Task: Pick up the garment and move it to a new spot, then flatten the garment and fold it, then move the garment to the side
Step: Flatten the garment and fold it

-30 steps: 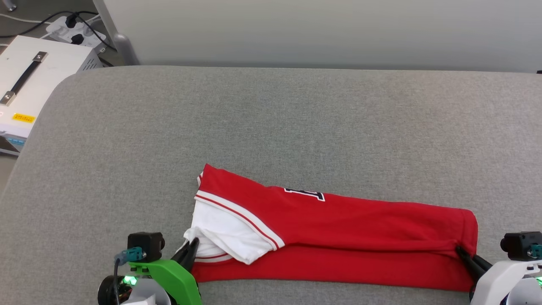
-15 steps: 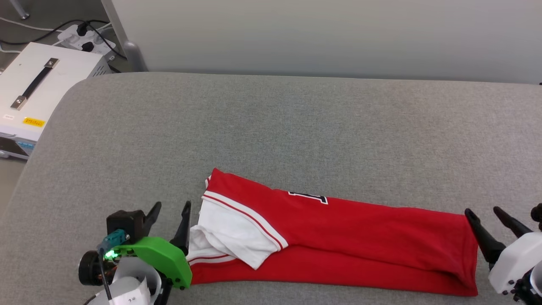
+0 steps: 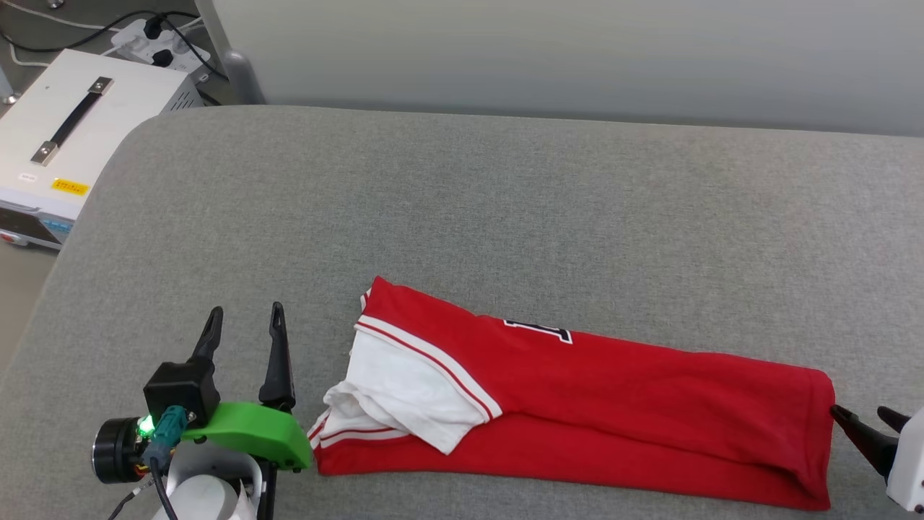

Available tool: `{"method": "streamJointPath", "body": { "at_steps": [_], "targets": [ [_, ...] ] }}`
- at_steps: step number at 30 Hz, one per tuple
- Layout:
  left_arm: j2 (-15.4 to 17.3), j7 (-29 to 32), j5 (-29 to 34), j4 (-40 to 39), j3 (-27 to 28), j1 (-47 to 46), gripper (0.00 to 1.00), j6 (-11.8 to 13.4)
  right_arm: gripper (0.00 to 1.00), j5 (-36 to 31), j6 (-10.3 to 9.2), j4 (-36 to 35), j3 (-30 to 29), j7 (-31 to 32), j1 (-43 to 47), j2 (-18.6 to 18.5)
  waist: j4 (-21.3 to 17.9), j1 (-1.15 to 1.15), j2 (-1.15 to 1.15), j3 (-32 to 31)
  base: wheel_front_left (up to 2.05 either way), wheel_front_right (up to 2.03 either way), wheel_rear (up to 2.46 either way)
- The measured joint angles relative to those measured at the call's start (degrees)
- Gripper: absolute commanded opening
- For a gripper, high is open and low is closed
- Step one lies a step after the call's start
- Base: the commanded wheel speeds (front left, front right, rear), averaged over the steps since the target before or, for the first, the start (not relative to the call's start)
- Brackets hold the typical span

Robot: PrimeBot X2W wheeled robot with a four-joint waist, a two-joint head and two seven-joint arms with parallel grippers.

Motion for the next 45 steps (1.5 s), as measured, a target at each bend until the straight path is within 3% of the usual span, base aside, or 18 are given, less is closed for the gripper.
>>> {"method": "streamJointPath", "body": {
  "at_steps": [12,24,25,26,27,36,45],
  "targets": [
    [-9.2,0.0,13.0,-1.8,9.3,4.6,1.0,-6.3,1.0,3.6,0.0,6.1,4.1,3.3,-1.1,1.1,2.5,0.0,0.0,2.1,0.0,0.0,0.0],
    [-17.1,0.0,22.1,-1.7,17.4,7.4,1.0,-13.2,1.0,6.3,-0.08,9.6,11.2,-1.5,-4.8,1.6,3.8,0.0,0.0,3.1,0.0,0.0,0.0],
    [-17.4,0.0,22.6,-1.7,17.8,7.4,1.0,-13.5,0.96,6.3,-0.08,9.7,11.7,-1.8,-5.1,1.5,3.8,0.0,-0.01,3.1,0.0,0.0,0.0],
    [-17.8,0.0,23.1,-1.7,18.3,7.4,1.0,-13.9,0.34,6.4,-0.08,10.0,12.2,-2.6,-5.3,1.4,3.8,0.0,0.0,3.2,0.0,0.0,0.0],
    [-18.2,0.0,23.5,-1.7,18.7,7.4,1.0,-14.3,0.0,6.6,-0.08,10.3,12.6,-3.4,-5.5,1.2,3.8,0.0,-0.01,3.1,0.0,0.0,0.0],
    [-19.8,0.0,26.5,-2.3,21.3,7.8,1.0,-16.2,0.0,9.4,0.08,14.5,13.7,-8.0,-6.7,-0.7,3.2,0.0,0.0,1.8,0.0,0.0,0.0],
    [-20.8,0.0,27.9,-2.6,23.4,8.9,1.0,-17.0,0.0,10.3,0.07,22.1,9.6,-8.8,-7.6,-8.1,2.3,0.0,0.0,0.3,0.0,0.0,0.0]
  ]
}}
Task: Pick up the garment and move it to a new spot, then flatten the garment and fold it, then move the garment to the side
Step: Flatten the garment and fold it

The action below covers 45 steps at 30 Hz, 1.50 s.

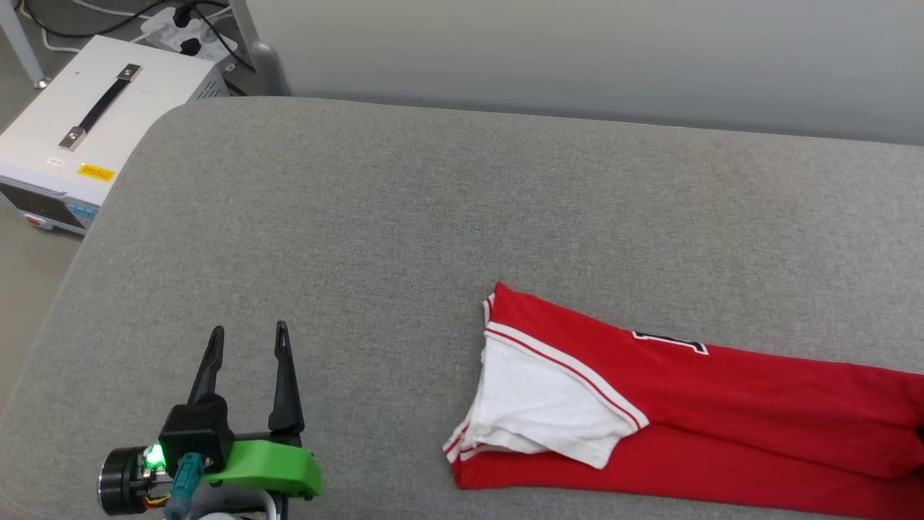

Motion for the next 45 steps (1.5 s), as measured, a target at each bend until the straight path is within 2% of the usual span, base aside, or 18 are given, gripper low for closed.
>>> {"method": "streamJointPath", "body": {
  "at_steps": [7,15,21,27,36,39,40,45],
  "targets": [
    [-0.1,0.0,1.2,-0.2,1.2,1.2,1.0,-0.1,0.0,0.7,-0.01,-0.4,-0.7,1.2,0.3,-3.0,-0.2,0.0,0.0,-1.1,0.0,0.0,0.0],
    [-0.2,0.0,1.8,-0.3,1.7,2.0,1.0,-0.6,0.0,4.7,-0.05,-14.4,-0.4,4.9,3.6,-4.0,-0.5,0.0,0.0,-1.9,0.0,0.0,0.0],
    [-0.3,0.0,2.1,-0.5,1.8,2.0,1.0,-1.0,0.0,6.2,-0.05,-25.9,-0.4,9.3,4.9,-3.0,-0.4,0.0,0.0,-1.5,0.0,0.0,0.0],
    [-0.3,0.0,2.1,-0.6,1.3,1.8,1.0,-1.1,0.0,2.5,-0.05,-31.7,3.8,14.4,2.2,1.6,-0.1,0.0,0.0,0.1,0.0,0.0,0.0],
    [-0.5,0.0,2.1,-0.5,0.9,-0.1,1.0,-1.1,0.0,-3.4,-0.05,-29.1,15.6,17.4,-10.5,9.5,0.6,0.0,0.0,2.9,0.0,0.0,0.0],
    [-0.5,0.0,2.1,-0.3,0.8,-0.7,1.0,-1.1,0.0,-4.9,-0.05,-25.5,19.6,17.1,-14.2,11.8,0.8,0.0,0.0,3.6,0.0,0.0,0.0],
    [-0.5,0.0,2.1,-0.1,0.5,-1.0,1.0,-1.1,0.0,-5.3,-0.05,-21.1,22.9,16.0,-17.6,14.4,1.1,0.0,0.0,4.1,0.0,0.0,0.0],
    [-0.5,0.0,2.1,0.1,-0.1,-1.7,1.0,-1.1,0.0,-5.3,-0.05,-13.3,27.3,13.0,-21.4,18.1,1.4,0.0,0.0,4.9,0.0,0.0,0.0]
  ]
}}
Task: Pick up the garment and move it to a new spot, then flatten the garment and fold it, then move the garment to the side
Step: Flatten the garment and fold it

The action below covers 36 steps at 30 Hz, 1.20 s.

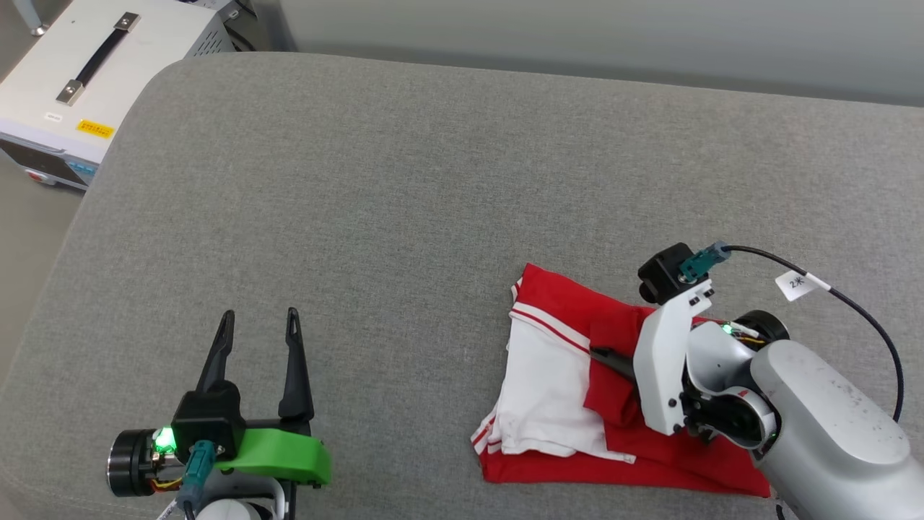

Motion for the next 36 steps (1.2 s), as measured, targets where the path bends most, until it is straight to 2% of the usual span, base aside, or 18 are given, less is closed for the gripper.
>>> {"method": "streamJointPath", "body": {
  "at_steps": [2,3,5,6,7,8,10,16,20,23,27,32,36],
  "targets": [
    [0.0,0.0,0.0,0.0,-0.2,-0.1,1.0,0.0,0.0,0.1,0.0,2.8,1.2,-1.2,-1.1,1.1,0.1,0.0,0.0,0.3,0.0,0.0,0.0],
    [0.0,0.0,0.0,0.2,-0.5,-0.4,1.0,0.0,0.0,-0.6,0.0,6.8,3.4,-3.4,-2.4,1.6,0.2,0.0,0.0,0.8,0.0,0.0,0.0],
    [0.0,0.0,0.0,0.3,-0.6,-0.7,1.0,0.0,0.0,-0.6,0.02,8.5,4.6,-5.0,-3.1,1.6,0.3,0.0,0.0,0.9,0.0,0.0,0.0],
    [0.0,0.0,0.0,0.3,-0.6,-0.8,1.0,0.0,0.3,-0.6,0.03,8.9,5.1,-5.6,-3.3,1.6,0.3,0.0,0.0,0.9,0.0,0.0,0.0],
    [0.0,0.0,0.0,0.3,-0.6,-0.8,1.0,0.1,0.3,-0.4,0.04,9.1,5.4,-6.4,-3.4,1.5,0.3,0.0,0.0,0.9,0.0,0.0,0.0],
    [0.0,0.0,0.0,0.4,-0.5,-0.8,1.0,0.1,1.0,-0.3,0.05,9.0,5.9,-7.4,-3.4,1.4,0.2,0.0,0.0,0.7,0.0,0.0,0.0],
    [-0.1,0.0,0.0,0.5,-0.3,-0.8,1.0,0.3,1.0,0.1,0.05,8.1,6.6,-9.8,-3.4,1.0,0.0,0.0,0.0,0.4,0.0,0.0,0.0],
    [-0.1,0.0,0.0,0.6,0.4,0.0,1.0,0.5,1.0,0.3,0.0,1.2,6.2,-16.6,-3.5,-4.6,-1.2,0.0,0.0,-1.5,0.0,0.0,0.0],
    [-0.1,0.0,0.1,0.6,0.7,0.4,1.0,0.5,1.0,-1.9,0.0,-3.4,2.3,-22.4,-3.4,-7.9,-2.4,0.0,0.0,-3.0,0.0,0.0,0.0],
    [-0.1,0.0,0.4,0.6,0.8,0.8,1.0,0.4,1.0,-6.8,0.0,-4.5,-3.2,-28.7,-2.9,-9.2,-3.3,0.0,0.0,-3.8,0.0,0.0,0.0],
    [-0.1,0.0,0.5,0.7,1.0,1.4,1.0,0.4,1.0,-14.2,0.0,-5.2,-10.9,-36.6,0.4,-7.9,-4.2,0.0,0.0,-4.9,0.0,0.0,0.0],
    [-0.1,0.0,0.5,0.8,1.0,1.7,1.0,0.4,1.0,-23.2,0.0,-5.2,-21.3,-44.6,6.7,-3.8,-5.0,0.0,0.0,-6.3,0.0,0.0,0.0],
    [0.0,0.0,0.5,0.7,1.1,2.4,1.0,0.1,1.0,-31.0,0.0,-6.3,-28.1,-48.5,12.0,0.1,-5.5,0.0,0.0,-7.2,0.0,0.0,0.0]
  ]
}}
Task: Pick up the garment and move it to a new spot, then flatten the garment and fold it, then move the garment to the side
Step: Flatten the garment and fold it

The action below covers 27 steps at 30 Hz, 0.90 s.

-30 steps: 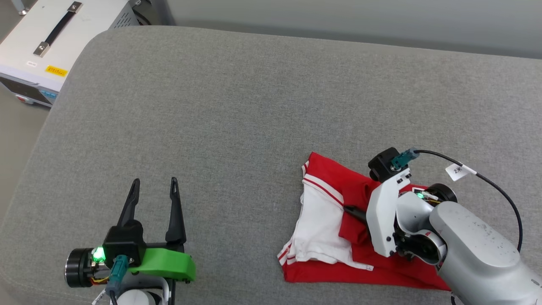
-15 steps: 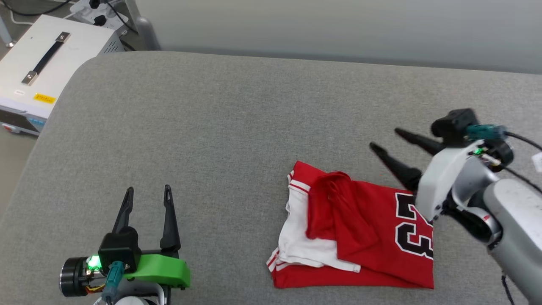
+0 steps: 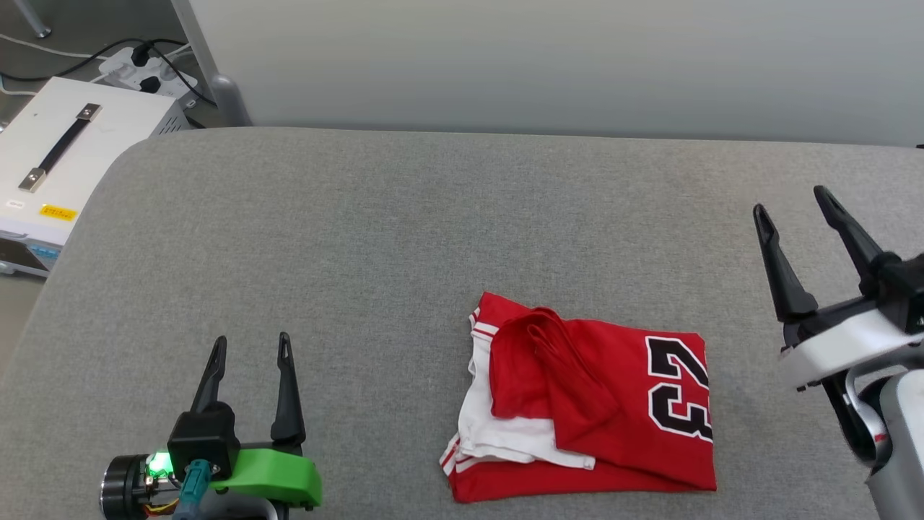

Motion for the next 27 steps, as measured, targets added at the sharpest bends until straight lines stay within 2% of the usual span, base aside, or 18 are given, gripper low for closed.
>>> {"method": "streamJointPath", "body": {
  "at_steps": [5,11,17,27],
  "targets": [
    [0.1,0.0,0.1,-0.5,-0.1,0.4,1.0,-0.1,1.0,-5.4,0.0,-2.3,-6.5,-1.3,6.0,6.3,-0.5,0.0,0.0,-1.0,0.0,0.0,0.0],
    [0.1,0.0,0.4,-1.3,-0.4,0.8,1.0,-0.6,1.0,-6.3,0.0,-5.7,-9.4,-1.3,12.6,12.4,-0.7,0.0,0.0,-1.9,0.0,0.0,0.0],
    [0.1,0.0,0.3,-2.1,-0.7,1.3,1.0,-1.0,1.0,-6.5,0.0,-6.7,-10.3,-1.3,18.3,15.8,-0.6,0.0,0.0,-2.5,0.0,0.0,0.0],
    [0.1,0.0,-0.5,-1.9,-0.7,2.5,1.0,-1.7,1.0,-6.7,0.0,-5.6,-9.9,-1.3,22.2,17.6,-0.5,0.0,0.0,-3.0,0.0,0.0,0.0]
  ]
}}
